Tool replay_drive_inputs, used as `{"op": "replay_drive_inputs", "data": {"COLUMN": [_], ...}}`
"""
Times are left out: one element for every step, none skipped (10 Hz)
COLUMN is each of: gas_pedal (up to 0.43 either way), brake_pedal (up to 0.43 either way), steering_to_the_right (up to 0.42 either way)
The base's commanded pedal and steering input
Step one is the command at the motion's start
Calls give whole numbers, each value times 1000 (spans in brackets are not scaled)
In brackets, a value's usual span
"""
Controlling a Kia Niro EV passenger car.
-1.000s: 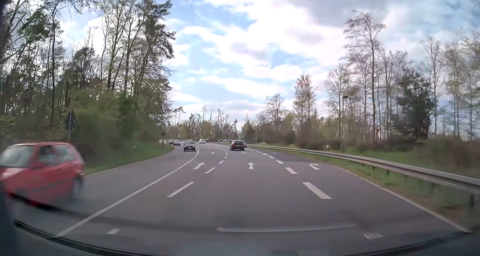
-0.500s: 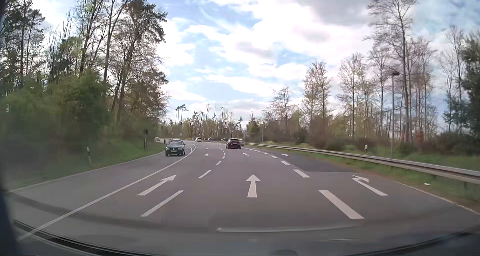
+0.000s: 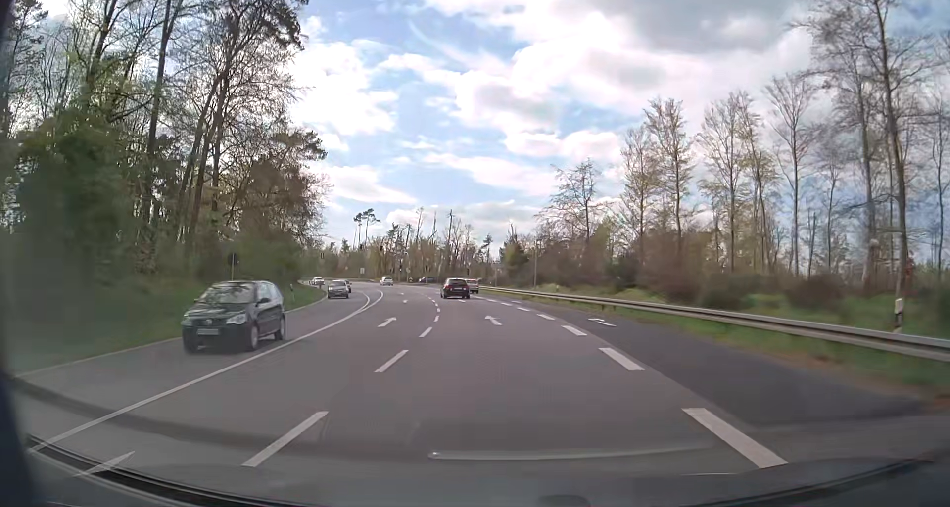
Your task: Follow the waypoints while adhering to traffic rules and regulations
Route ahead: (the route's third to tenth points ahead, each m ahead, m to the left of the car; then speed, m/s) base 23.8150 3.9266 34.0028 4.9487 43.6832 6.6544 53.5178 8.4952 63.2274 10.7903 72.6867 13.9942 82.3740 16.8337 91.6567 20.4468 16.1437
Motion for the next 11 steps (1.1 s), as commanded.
{"op": "replay_drive_inputs", "data": {"gas_pedal": [20,20,20,28,28,39,39,39,47,59,59], "brake_pedal": [0,0,0,0,0,0,0,0,0,0,0], "steering_to_the_right": [-14,-15,-16,-17,-18,-18,-19,-20,-21,-22,-22]}}
